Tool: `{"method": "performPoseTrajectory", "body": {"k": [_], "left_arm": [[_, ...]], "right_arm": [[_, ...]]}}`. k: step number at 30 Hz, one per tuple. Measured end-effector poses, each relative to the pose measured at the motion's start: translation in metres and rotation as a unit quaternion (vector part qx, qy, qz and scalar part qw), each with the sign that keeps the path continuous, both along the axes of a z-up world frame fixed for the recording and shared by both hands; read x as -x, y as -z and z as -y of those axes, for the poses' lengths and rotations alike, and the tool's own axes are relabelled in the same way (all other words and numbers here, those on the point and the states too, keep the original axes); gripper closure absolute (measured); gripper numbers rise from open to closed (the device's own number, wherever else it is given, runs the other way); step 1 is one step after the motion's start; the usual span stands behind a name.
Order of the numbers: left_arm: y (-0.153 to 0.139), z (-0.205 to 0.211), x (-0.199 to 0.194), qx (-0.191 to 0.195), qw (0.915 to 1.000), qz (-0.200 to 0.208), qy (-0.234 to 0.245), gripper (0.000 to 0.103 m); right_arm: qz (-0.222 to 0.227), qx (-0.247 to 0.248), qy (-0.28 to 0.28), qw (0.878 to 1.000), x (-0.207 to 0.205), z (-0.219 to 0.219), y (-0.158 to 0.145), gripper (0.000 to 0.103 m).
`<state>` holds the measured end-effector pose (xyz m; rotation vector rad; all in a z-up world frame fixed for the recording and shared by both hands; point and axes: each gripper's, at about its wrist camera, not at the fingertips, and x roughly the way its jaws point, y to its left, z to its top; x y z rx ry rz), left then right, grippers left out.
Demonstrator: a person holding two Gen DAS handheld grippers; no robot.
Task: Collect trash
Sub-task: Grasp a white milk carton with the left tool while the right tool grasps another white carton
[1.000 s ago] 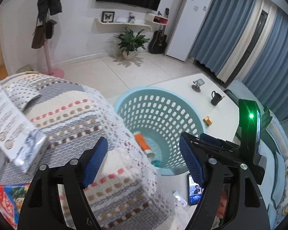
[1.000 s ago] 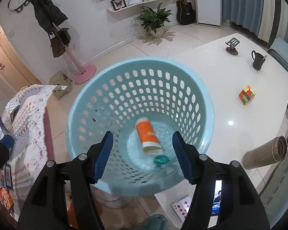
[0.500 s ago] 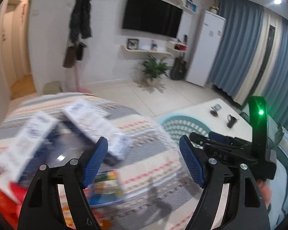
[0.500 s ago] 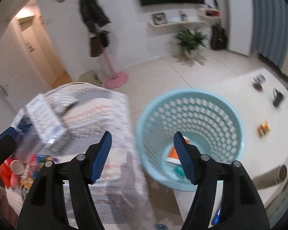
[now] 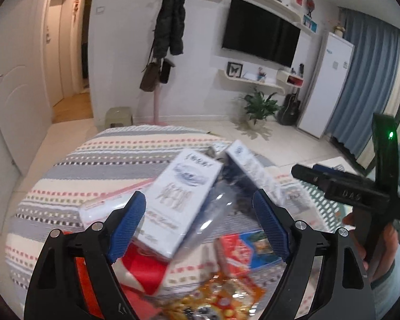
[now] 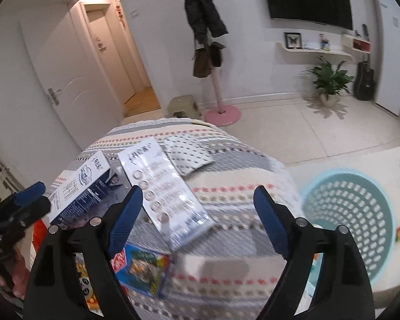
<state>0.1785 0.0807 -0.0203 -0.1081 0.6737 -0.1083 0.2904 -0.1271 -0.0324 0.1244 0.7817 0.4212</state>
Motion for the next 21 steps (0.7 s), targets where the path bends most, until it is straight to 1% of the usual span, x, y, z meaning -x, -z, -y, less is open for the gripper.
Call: {"method": "performPoseTrajectory", "body": {"k": [4, 5, 10, 14, 16, 17, 18, 20, 21], "left_arm": [[0.009, -0.009, -0.014, -0.031, 0.9994, -0.016, -0.004, 0.022], [0.013, -0.011, -0.019, -0.038, 0.9989, -0.026, -0.007, 0.022], [0.026, -0.016, -0.033, -0.040, 0.9974, -0.059, 0.006, 0.022], [0.031, -0.012, -0.047, -0.062, 0.9953, -0.073, 0.010, 0.023], [0.032, -0.009, -0.049, -0.069, 0.9950, -0.072, 0.011, 0.025], [0.032, -0.009, -0.051, -0.069, 0.9948, -0.073, 0.012, 0.029], [0.032, -0.009, -0.051, -0.068, 0.9948, -0.075, 0.013, 0.036], [0.032, -0.008, -0.052, -0.063, 0.9949, -0.077, 0.017, 0.040], [0.032, -0.008, -0.051, -0.064, 0.9949, -0.076, 0.016, 0.040]], "right_arm": [[-0.009, 0.016, -0.030, 0.999, -0.011, -0.026, 0.010, 0.022], [-0.010, 0.022, -0.035, 0.999, -0.014, -0.033, 0.014, 0.022], [-0.020, 0.045, -0.054, 0.997, -0.024, -0.053, 0.028, 0.022], [-0.030, 0.047, -0.063, 0.996, -0.032, -0.059, 0.035, 0.022], [-0.035, 0.045, -0.068, 0.996, -0.036, -0.061, 0.039, 0.022], [-0.037, 0.048, -0.070, 0.996, -0.037, -0.062, 0.040, 0.022], [-0.036, 0.050, -0.071, 0.996, -0.037, -0.063, 0.041, 0.023], [-0.033, 0.055, -0.077, 0.995, -0.035, -0.065, 0.042, 0.031], [-0.031, 0.059, -0.080, 0.995, -0.034, -0.067, 0.042, 0.035]]}}
